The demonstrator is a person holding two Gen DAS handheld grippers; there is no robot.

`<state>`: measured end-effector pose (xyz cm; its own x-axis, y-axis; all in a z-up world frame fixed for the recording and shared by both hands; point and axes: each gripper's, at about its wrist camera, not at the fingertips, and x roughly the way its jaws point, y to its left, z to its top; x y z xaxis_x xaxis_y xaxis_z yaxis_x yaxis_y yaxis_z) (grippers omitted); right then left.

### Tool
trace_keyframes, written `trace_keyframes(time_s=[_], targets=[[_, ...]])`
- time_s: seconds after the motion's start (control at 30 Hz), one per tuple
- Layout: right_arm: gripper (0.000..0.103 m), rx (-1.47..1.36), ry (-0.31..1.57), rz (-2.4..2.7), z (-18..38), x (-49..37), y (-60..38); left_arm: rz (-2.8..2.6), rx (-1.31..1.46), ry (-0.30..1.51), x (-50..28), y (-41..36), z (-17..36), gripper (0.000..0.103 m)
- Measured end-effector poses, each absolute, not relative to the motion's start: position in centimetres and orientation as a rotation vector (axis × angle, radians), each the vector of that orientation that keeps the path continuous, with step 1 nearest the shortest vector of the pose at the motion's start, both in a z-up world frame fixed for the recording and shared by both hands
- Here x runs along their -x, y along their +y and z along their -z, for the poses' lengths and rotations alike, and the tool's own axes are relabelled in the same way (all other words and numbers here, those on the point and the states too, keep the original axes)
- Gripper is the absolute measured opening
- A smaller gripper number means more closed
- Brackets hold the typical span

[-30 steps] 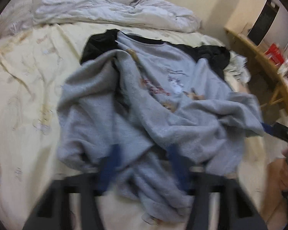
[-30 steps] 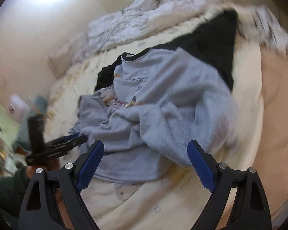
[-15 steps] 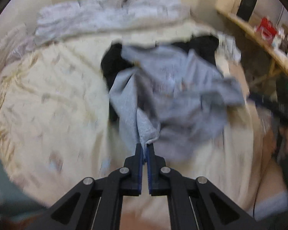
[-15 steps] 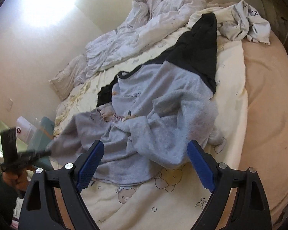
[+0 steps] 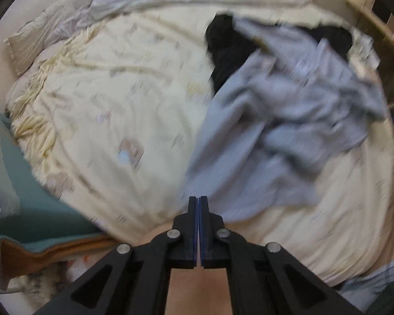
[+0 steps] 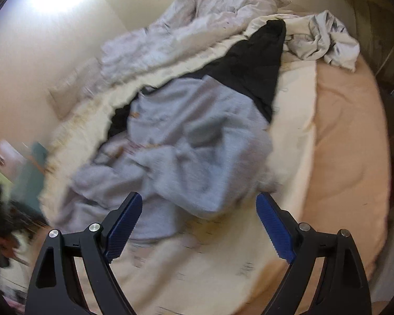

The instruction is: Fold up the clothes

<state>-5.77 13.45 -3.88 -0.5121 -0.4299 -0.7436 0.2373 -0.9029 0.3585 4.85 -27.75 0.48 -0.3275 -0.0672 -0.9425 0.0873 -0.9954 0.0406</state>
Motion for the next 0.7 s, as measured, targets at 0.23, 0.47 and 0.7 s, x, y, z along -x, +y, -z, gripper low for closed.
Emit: trace_keyframes(time_s=[0.23, 0.47, 0.7], targets=[[0.091, -1.325, -0.001, 2.375, 2.6, 8.5, 9.6, 2.648, -1.589, 0.261, -3.5, -24.6, -0.5, 0.037], [0.090, -1.391, 0.447, 2.257, 4.2, 9.4, 2.2, 2.730, -1.414, 0.320, -3.2, -22.7, 1.1, 0.045], [0.006, -1.472, 0.650, 2.206, 6.5, 10.7, 1.7, 2.826, -1.226, 0.440, -4.0, -23.4, 0.8, 0.057]])
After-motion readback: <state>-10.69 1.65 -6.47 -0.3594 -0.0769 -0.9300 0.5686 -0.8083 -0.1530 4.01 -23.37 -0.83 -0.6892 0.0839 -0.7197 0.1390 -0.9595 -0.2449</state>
